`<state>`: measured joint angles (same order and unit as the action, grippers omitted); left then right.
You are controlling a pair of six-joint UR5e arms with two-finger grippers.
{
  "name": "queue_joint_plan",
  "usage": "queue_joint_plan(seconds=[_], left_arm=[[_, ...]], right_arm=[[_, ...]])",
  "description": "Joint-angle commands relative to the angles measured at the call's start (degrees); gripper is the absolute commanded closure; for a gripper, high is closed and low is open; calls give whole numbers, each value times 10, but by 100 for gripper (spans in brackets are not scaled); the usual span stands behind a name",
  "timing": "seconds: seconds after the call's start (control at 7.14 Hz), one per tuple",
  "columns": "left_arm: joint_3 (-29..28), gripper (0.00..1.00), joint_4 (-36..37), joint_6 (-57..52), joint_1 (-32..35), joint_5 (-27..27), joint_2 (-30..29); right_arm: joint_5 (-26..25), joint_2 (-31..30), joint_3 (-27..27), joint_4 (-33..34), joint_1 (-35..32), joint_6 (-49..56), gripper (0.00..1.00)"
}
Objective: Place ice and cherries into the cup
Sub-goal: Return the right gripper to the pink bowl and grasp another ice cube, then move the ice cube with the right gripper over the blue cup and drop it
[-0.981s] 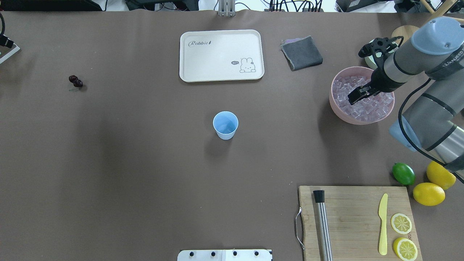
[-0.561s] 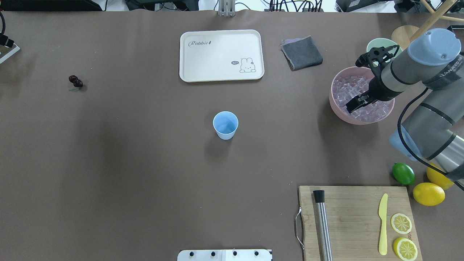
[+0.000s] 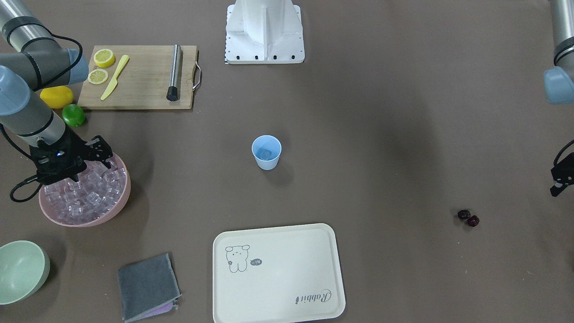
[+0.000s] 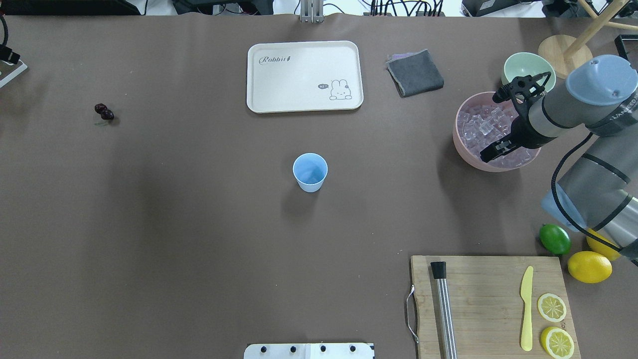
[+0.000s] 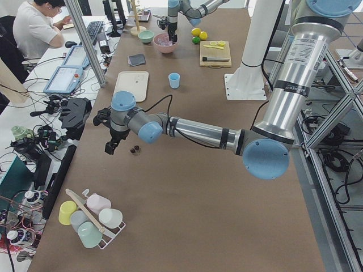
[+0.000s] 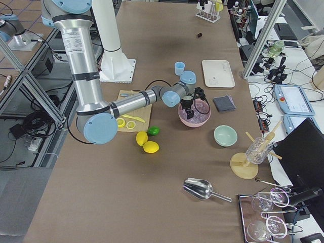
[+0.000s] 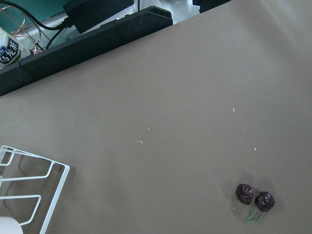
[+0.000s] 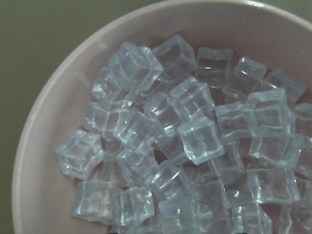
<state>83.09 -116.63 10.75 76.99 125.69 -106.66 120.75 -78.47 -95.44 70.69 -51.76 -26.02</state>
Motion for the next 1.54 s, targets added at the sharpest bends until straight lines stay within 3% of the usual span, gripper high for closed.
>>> queue_joint_plan(seconds=[0.0, 0.42, 0.7, 0.84, 1.12, 1.26, 1.4], left_arm=[[0, 2, 0, 1, 0, 1, 1], [0, 2, -1, 2, 0, 0, 1], [0, 2, -1, 5, 0, 1, 1], [0, 2, -1, 7, 0, 1, 1], [1, 2, -1, 12, -1, 1, 0], [1, 2, -1, 13, -1, 1, -1], [0, 2, 0, 13, -3, 1, -2]], right_arm=[[-1, 2, -1, 0, 1, -1, 56], [0, 3, -9, -1, 0, -1, 72], [36, 9, -42, 28, -32, 2, 77], [53, 51, -49, 77, -46, 0, 78], [27, 169, -48, 172, 3, -62, 81], [-34, 220, -43, 181, 64, -162, 83], [-63, 260, -38, 182, 107, -216, 83]])
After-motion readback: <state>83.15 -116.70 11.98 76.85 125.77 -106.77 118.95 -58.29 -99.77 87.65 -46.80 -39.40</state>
